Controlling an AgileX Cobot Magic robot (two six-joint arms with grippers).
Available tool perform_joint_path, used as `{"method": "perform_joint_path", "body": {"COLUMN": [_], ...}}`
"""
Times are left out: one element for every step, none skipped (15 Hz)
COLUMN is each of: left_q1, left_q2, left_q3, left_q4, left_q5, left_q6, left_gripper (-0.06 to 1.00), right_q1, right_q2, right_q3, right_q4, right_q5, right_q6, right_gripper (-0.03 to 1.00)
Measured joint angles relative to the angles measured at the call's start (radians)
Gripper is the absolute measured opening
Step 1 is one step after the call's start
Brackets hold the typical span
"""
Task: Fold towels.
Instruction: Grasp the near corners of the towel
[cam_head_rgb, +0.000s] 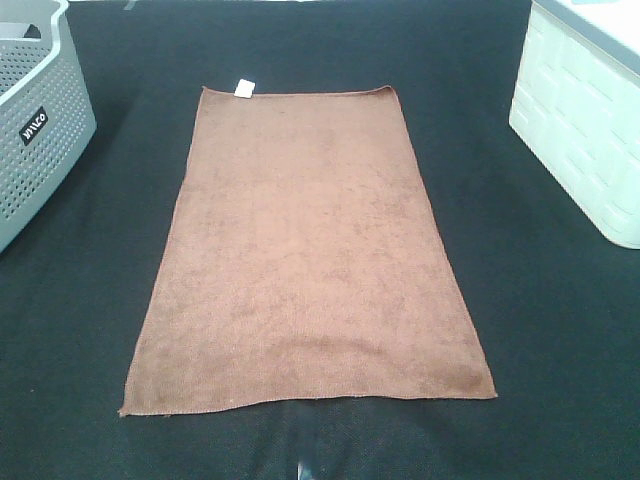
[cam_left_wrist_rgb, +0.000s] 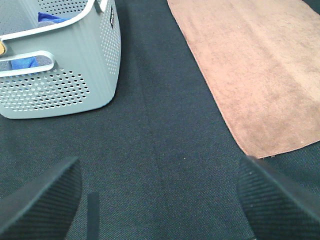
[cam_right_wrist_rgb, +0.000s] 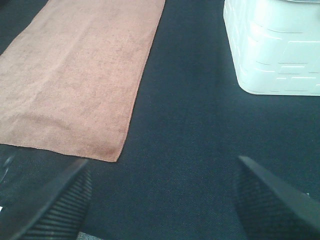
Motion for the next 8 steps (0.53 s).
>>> {"method": "perform_joint_path", "body": {"left_q1": [0.000,0.000,0.000,0.000,0.000,0.000,0.000,0.000], "left_q2": [0.000,0.000,0.000,0.000,0.000,0.000,0.000,0.000], "left_q3": [0.000,0.000,0.000,0.000,0.000,0.000,0.000,0.000], "left_q4": [0.000,0.000,0.000,0.000,0.000,0.000,0.000,0.000], "left_q5": [0.000,0.000,0.000,0.000,0.000,0.000,0.000,0.000], "left_q6": [0.000,0.000,0.000,0.000,0.000,0.000,0.000,0.000], "left_gripper": [0.80,0.80,0.80,0.80,0.80,0.80,0.80,0.80], "right_q1": [0.000,0.000,0.000,0.000,0.000,0.000,0.000,0.000], "right_q2": [0.000,0.000,0.000,0.000,0.000,0.000,0.000,0.000], "right_q3": [0.000,0.000,0.000,0.000,0.000,0.000,0.000,0.000], "right_q4": [0.000,0.000,0.000,0.000,0.000,0.000,0.000,0.000], "right_q5": [0.000,0.000,0.000,0.000,0.000,0.000,0.000,0.000], "right_q6": [0.000,0.000,0.000,0.000,0.000,0.000,0.000,0.000], "right_gripper": [0.73,0.73,0.73,0.73,0.73,0.73,0.73,0.73]}}
